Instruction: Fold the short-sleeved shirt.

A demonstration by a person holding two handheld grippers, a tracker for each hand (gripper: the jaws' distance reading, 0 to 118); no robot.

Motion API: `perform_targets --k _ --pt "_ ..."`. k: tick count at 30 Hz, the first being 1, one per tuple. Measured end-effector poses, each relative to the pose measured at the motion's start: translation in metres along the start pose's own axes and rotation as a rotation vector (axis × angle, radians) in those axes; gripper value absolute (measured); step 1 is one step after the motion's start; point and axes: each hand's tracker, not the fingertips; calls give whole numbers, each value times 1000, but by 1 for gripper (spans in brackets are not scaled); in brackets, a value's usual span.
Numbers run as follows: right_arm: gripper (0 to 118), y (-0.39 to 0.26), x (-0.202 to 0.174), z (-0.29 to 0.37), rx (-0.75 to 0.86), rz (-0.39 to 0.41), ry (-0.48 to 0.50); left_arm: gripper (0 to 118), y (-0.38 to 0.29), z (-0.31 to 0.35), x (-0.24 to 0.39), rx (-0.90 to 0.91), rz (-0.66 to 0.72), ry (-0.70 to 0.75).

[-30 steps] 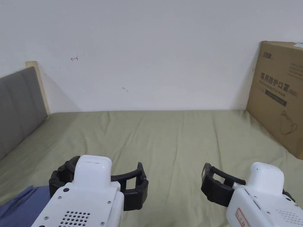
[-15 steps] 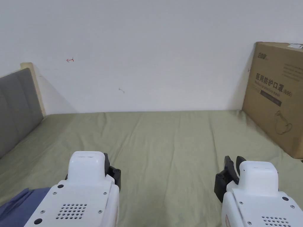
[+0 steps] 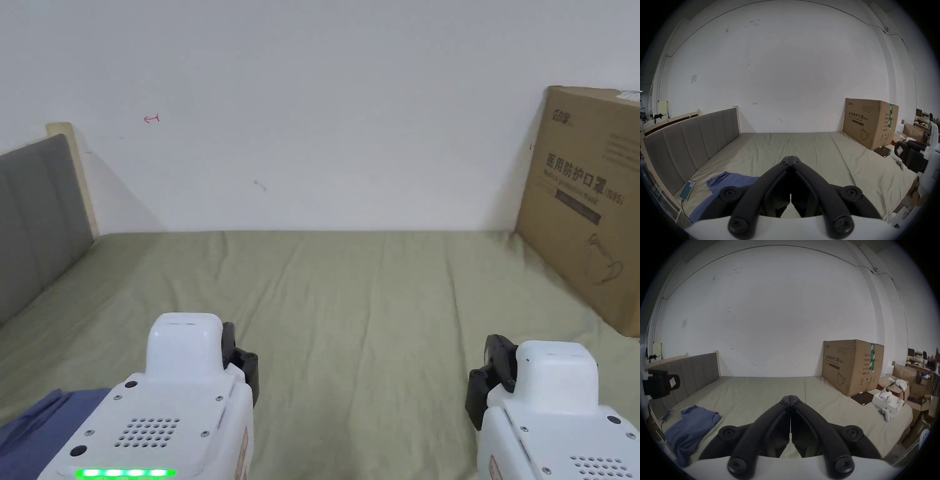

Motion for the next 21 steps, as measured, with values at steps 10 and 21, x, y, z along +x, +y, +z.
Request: perform_targets --k 10,21 --pt "0 11 -49 -16 -26 5 207 0 4 26 -45 5 22 142" --pt "0 7 -155 -10 -97 21 610 0 1 76 -127 -16 68 433"
